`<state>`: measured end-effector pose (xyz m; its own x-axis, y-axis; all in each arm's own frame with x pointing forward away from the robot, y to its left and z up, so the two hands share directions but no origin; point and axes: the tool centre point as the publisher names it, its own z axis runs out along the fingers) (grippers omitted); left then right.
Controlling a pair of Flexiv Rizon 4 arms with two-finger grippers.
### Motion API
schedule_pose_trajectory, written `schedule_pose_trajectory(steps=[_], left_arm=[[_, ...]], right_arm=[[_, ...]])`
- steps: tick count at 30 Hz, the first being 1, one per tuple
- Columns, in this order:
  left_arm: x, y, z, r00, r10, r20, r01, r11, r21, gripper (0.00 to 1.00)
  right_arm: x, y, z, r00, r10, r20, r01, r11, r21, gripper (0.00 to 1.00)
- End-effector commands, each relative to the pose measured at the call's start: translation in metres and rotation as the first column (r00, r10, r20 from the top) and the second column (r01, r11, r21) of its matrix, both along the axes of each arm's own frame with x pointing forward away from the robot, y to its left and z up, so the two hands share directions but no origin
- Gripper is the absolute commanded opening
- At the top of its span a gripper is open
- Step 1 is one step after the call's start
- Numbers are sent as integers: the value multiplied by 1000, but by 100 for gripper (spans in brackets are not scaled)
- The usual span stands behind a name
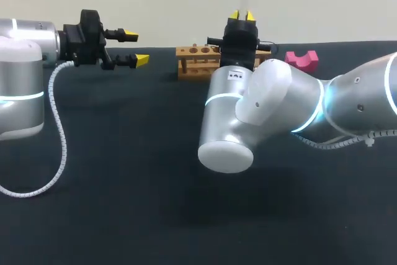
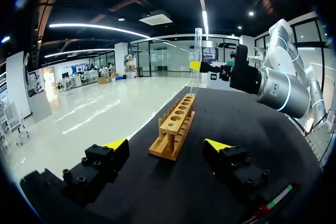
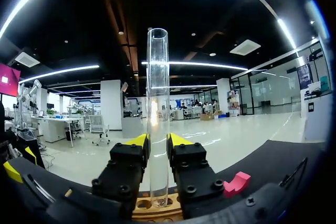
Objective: Grasp the test tube, adjust it, and insert it.
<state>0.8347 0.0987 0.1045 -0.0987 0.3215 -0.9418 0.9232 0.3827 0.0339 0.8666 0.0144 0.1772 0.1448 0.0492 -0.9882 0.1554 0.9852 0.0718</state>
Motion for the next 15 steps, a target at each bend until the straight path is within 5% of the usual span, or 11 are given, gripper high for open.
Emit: schedule_pose_trajectory(steps=[1, 15], left_arm=[[2, 0, 0, 1000, -4, -3, 4, 1000, 2, 100], [2, 0, 0, 1000, -4, -3, 4, 1000, 2, 100]], right_arm=[[5, -1, -2, 1000, 7, -2, -7, 1000, 2, 0], [12, -6, -14, 1000, 3, -28, -2, 1000, 11, 0]])
